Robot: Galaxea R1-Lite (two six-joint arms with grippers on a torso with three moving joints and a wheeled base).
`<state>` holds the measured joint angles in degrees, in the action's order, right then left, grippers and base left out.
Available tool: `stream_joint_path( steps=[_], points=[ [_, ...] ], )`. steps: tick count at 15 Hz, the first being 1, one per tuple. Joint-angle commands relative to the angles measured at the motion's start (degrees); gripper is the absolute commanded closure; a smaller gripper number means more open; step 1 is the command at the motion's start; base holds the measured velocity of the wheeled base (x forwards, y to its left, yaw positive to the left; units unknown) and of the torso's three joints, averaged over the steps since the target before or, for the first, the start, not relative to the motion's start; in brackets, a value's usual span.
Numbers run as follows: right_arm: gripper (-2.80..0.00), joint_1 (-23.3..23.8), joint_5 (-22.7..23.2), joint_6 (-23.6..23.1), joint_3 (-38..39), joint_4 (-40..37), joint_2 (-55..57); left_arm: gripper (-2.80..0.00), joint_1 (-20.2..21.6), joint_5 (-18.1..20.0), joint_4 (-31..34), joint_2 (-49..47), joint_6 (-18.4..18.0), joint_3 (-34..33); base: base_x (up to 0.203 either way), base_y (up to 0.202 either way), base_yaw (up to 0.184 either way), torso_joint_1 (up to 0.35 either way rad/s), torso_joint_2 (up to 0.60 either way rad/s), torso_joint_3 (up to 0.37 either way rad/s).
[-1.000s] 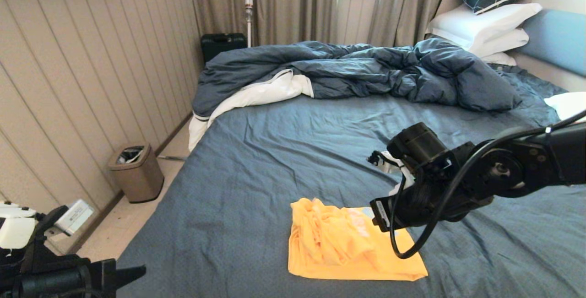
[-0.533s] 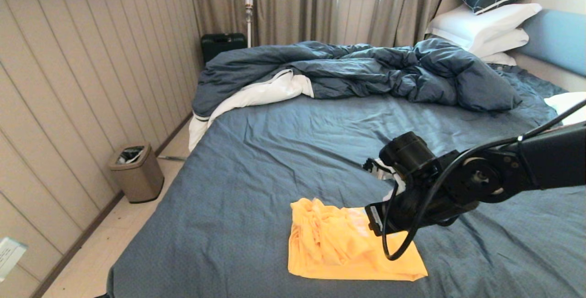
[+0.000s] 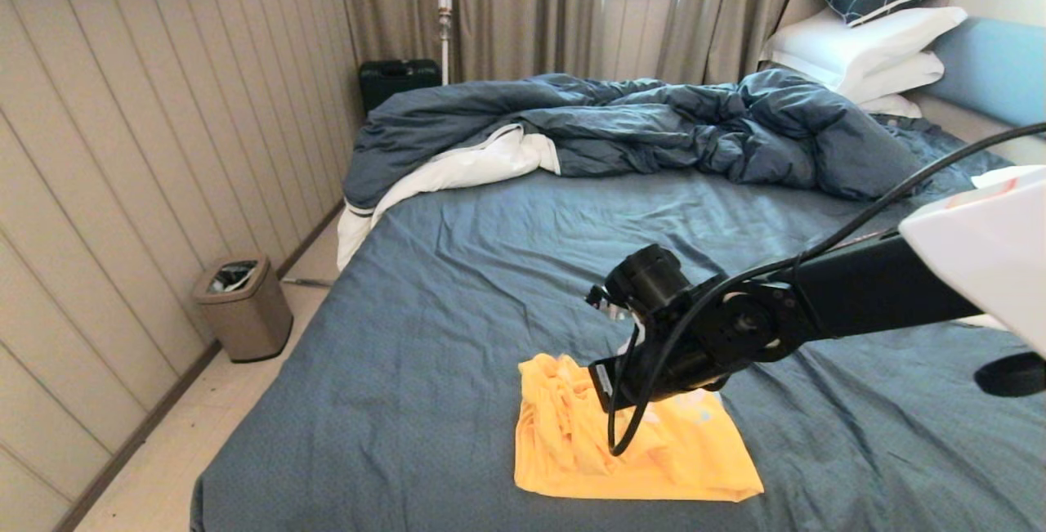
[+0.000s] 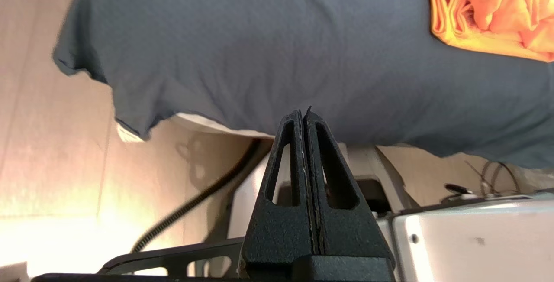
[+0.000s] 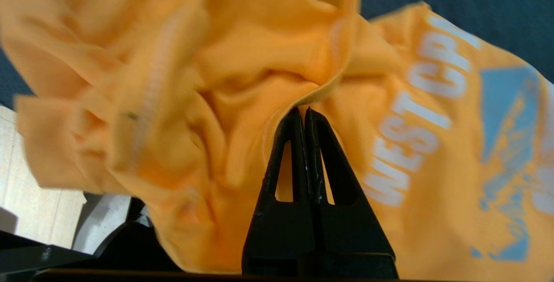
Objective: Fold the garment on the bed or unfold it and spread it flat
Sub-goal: Fold the yellow T-shirt
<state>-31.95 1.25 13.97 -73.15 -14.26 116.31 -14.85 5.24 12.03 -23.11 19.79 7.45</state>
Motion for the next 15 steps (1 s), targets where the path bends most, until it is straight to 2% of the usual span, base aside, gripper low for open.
stream_joint_path(
  steps=[1,2,11,15],
  points=[
    [0.0,-1.8,-0.57,0.14,-2.52,-0.11,2.98,0.0,0.02,-1.47,0.36,6.88,0.02,-0.85,0.0,0.0,0.0,0.0,0.0,0.0],
    [0.0,-2.83,-0.93,0.21,-4.09,-0.21,4.03,0.0,0.06,-2.52,0.2,7.03,-0.02,-1.1,0.0,0.0,0.0,0.0,0.0,0.0],
    [0.0,-10.02,-1.77,1.52,-14.47,-0.24,9.71,0.0,0.08,-2.01,0.37,7.03,0.33,-1.03,0.0,0.0,0.0,0.0,0.0,0.0],
    [0.0,-9.7,-1.79,2.45,-12.76,-0.26,5.42,0.0,-0.11,-1.72,0.46,6.94,0.6,-1.03,0.0,0.0,0.0,0.0,0.0,0.0]
  ],
)
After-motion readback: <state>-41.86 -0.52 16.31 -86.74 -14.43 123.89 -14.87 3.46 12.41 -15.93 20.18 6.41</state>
